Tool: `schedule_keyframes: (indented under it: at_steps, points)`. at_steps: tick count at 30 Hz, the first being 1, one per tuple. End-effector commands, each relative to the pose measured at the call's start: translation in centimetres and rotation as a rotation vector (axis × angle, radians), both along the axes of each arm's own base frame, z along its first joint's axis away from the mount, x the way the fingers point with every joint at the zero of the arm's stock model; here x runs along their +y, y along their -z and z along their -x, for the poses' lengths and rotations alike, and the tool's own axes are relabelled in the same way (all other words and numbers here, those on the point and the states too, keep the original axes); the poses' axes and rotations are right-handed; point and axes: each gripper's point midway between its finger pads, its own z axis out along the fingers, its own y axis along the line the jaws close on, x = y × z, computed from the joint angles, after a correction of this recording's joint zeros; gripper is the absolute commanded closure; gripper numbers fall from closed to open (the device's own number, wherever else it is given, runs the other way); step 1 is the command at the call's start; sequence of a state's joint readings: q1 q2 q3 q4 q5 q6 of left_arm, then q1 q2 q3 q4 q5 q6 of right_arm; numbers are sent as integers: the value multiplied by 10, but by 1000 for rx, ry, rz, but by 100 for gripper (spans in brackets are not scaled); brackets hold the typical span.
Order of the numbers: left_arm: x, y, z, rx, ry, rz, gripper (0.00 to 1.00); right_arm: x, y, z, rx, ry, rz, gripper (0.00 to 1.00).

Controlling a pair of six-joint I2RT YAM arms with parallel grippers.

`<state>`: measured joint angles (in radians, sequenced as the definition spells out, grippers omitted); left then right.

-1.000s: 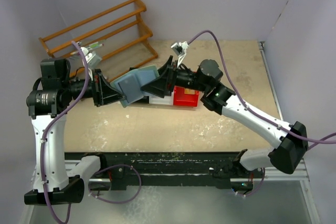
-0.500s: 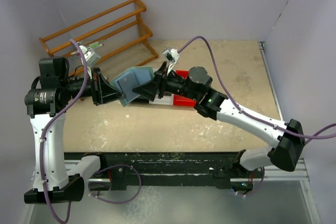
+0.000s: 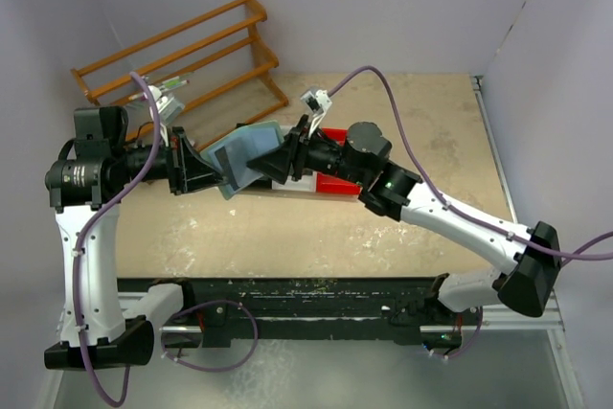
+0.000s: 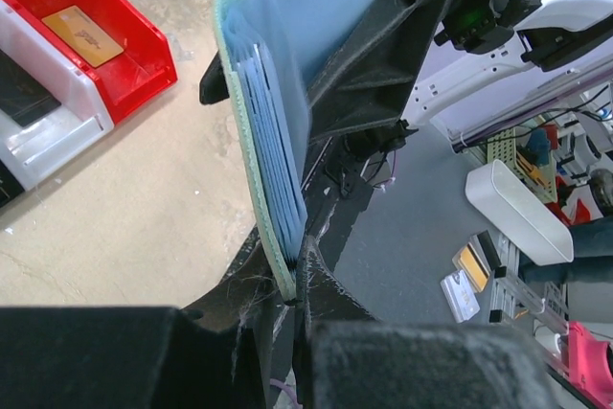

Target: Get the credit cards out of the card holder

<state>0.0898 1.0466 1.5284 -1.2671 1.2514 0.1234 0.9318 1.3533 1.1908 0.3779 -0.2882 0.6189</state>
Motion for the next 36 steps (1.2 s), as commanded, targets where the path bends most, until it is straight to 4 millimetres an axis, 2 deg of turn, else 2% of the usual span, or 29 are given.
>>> schedule_keyframes:
  at_steps: [1, 3, 6, 9, 12, 13, 16, 19, 22, 24, 28, 32, 36]
  points:
    - [-2, -12, 6, -49, 22, 4, 96, -29, -26, -11, -19, 92, -33, 47]
    - [2, -6, 0, -45, -12, -30, 97, -45, -23, -22, -18, 172, -25, 38]
    - [9, 4, -9, -51, -65, -93, 97, -68, -18, -40, -21, 313, 5, 34]
    - [19, 15, -22, -51, -139, -166, 98, -81, -16, -48, -25, 390, 45, 28]
    - [41, 34, -46, -32, -282, -288, 100, -95, -25, -56, -60, 478, 48, 28]
    - [50, 41, -53, -25, -328, -334, 100, -94, -27, -54, -71, 475, 41, 28]
    - [68, 56, -65, -9, -410, -424, 100, -76, -24, -45, -76, 447, 47, 27]
    - [86, 60, -75, -41, -501, -496, 100, -51, -14, -36, -92, 461, 99, 27]
    - [103, 63, -82, -51, -581, -566, 100, -17, -11, -13, -139, 399, 96, 29]
    - [103, 64, -81, -48, -567, -575, 100, 6, -14, 0, -177, 349, 65, 30]
    - [104, 62, -79, -42, -572, -580, 100, 38, -5, 3, -194, 318, 103, 29]
    - [101, 61, -75, -34, -557, -570, 100, 58, 4, -2, -226, 360, 139, 26]
    - [92, 54, -71, -17, -530, -525, 100, 69, 13, -13, -263, 461, 197, 28]
